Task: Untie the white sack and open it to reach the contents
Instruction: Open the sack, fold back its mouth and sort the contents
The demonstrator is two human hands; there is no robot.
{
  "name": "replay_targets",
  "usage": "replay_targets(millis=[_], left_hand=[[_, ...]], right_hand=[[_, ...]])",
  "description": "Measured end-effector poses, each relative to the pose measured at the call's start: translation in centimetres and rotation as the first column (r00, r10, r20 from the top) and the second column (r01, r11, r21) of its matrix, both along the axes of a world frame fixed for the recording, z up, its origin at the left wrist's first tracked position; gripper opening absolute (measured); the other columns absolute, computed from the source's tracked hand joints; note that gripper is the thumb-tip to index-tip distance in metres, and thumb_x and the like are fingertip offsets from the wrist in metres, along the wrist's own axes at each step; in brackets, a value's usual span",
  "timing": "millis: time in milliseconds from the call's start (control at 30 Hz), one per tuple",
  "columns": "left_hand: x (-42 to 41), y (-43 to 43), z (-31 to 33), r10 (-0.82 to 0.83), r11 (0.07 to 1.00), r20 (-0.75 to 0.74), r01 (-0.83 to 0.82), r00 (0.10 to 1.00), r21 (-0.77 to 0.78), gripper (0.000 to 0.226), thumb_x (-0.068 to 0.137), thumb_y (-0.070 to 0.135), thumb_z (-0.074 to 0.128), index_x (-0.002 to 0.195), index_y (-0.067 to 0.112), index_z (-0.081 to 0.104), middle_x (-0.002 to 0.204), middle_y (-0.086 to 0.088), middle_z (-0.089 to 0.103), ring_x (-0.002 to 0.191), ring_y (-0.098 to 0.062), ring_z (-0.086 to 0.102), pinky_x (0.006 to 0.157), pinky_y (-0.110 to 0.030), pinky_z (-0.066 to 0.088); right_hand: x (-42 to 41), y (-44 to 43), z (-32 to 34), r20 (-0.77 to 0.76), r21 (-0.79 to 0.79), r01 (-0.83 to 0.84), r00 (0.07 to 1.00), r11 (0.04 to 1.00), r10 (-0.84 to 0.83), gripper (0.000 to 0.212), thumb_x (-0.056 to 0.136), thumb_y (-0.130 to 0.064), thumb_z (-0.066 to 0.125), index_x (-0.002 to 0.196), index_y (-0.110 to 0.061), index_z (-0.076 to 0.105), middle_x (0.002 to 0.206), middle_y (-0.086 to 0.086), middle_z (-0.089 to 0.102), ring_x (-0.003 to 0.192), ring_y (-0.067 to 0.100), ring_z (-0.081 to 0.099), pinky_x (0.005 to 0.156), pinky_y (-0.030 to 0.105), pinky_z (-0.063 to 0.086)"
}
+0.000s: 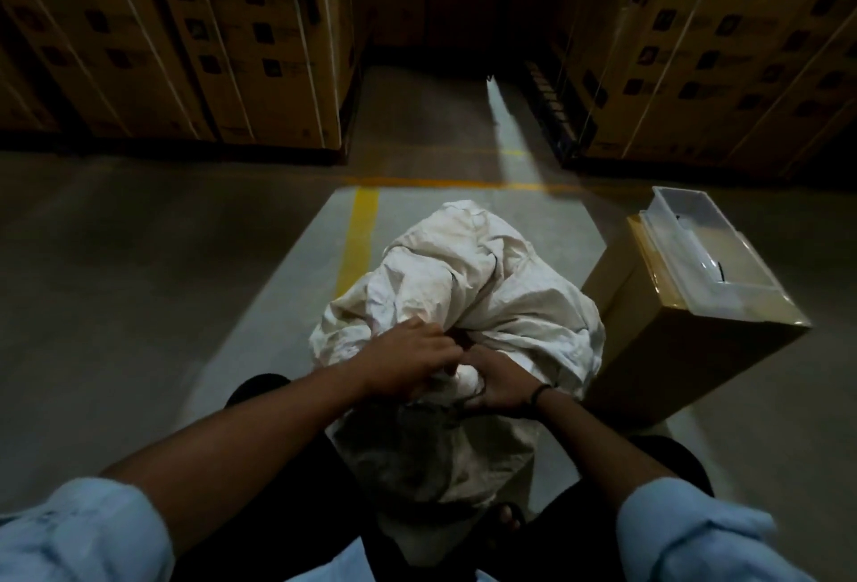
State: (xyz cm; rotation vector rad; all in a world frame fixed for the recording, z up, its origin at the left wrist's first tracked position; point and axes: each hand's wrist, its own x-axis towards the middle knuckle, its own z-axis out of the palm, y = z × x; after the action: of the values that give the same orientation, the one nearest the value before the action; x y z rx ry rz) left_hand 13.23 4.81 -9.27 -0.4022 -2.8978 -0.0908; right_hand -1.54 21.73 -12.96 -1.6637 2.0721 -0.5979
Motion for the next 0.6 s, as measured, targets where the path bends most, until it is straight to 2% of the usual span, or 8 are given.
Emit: replay_targets(millis=[67,133,233,300,367,433,500,600], left_hand=[[0.1,0.5,-1.1,-0.057,0.997,-0.075,0.052,0.996,-0.061,0.036,0.082,0.036,0.072,0.111,0.029,0.051,0.104,0.007,0.061,0.091,-0.017,0.053,0.075,-0.032,0.036],[0.4,0.5,-0.9,0.02,0.999,-0.08,-0.022,0.997,-0.03,0.04,0.077,0.035,0.071,0.113,0.031,0.053,0.108,0.008,0.061,0.095,-0.018,0.055,0.08,-0.031,0.035],[1.2,1.3,0.1,0.316,0.933,-0.129,-0.282,0.94,0.225,0.045,0.071,0.034,0.064,0.116,0.033,0.058,0.125,0.009,0.055,0.121,-0.021,0.049,0.108,-0.038,0.033],[1.3,3.2,0.6,0.655,0.702,-0.096,-0.556,0.749,0.445,0.059,0.068,0.035,0.068,0.125,0.032,0.054,0.142,0.003,0.042,0.134,-0.027,0.035,0.113,-0.047,0.027],[0.6,4.9,0.4,0.852,0.353,0.127,-0.738,0.507,0.576,0.082,0.067,0.046,0.072,0.14,0.03,0.038,0.155,-0.006,0.023,0.14,-0.034,0.025,0.114,-0.052,0.027],[-0.6,5.6,0.1,0.773,0.03,0.423,-0.694,0.472,0.719,0.105,0.065,0.056,0.075,0.149,0.029,0.017,0.157,-0.014,0.015,0.141,-0.036,0.026,0.112,-0.052,0.032],[-2.1,5.2,0.2,0.63,-0.229,0.608,-0.633,0.483,0.74,0.115,0.065,0.055,0.082,0.15,0.024,0.01,0.153,-0.019,0.03,0.136,-0.036,0.038,0.11,-0.047,0.037],[-4.0,4.5,0.4,0.548,-0.36,0.71,-0.641,0.443,0.678,0.113,0.07,0.051,0.082,0.15,0.017,0.01,0.149,-0.018,0.04,0.133,-0.034,0.046,0.107,-0.041,0.04]], right_hand=[[0.0,-0.3,-0.1,-0.117,0.079,-0.015,0.993,0.997,0.024,0.048,0.068,-0.046,0.081,0.11,-0.031,0.064,0.11,0.003,0.061,0.097,0.021,0.061,0.08,0.034,0.05],[0.4,-0.5,-0.2,-0.256,0.098,0.045,0.966,0.994,-0.018,0.047,0.071,-0.038,0.075,0.115,-0.027,0.061,0.114,0.007,0.06,0.097,0.029,0.062,0.073,0.037,0.049],[1.6,0.2,-1.3,-0.358,-0.029,0.15,0.921,0.988,-0.151,0.056,0.068,-0.044,0.06,0.119,-0.023,0.059,0.104,0.005,0.061,0.085,0.032,0.064,0.057,0.037,0.047],[2.6,1.0,-2.4,-0.349,-0.138,0.264,0.889,0.955,-0.296,0.056,0.064,-0.045,0.057,0.116,-0.024,0.061,0.098,0.001,0.062,0.079,0.029,0.064,0.053,0.034,0.047],[3.6,1.2,-3.1,-0.309,-0.157,0.332,0.878,0.93,-0.366,0.057,0.06,-0.039,0.064,0.115,-0.023,0.061,0.098,0.002,0.063,0.078,0.028,0.063,0.054,0.033,0.047],[4.4,0.9,-3.2,-0.29,-0.161,0.318,0.89,0.934,-0.352,0.06,0.055,-0.031,0.074,0.112,-0.021,0.06,0.095,0.003,0.062,0.076,0.029,0.062,0.053,0.032,0.046],[4.6,0.5,-3.1,-0.309,-0.164,0.263,0.902,0.951,-0.303,0.06,0.056,-0.031,0.076,0.111,-0.018,0.056,0.093,0.005,0.06,0.072,0.03,0.06,0.051,0.034,0.046],[4.6,0.8,-3.3,-0.379,-0.121,0.156,0.906,0.98,-0.191,0.061,0.063,-0.04,0.071,0.114,-0.014,0.05,0.094,0.007,0.056,0.07,0.03,0.06,0.052,0.034,0.047]])
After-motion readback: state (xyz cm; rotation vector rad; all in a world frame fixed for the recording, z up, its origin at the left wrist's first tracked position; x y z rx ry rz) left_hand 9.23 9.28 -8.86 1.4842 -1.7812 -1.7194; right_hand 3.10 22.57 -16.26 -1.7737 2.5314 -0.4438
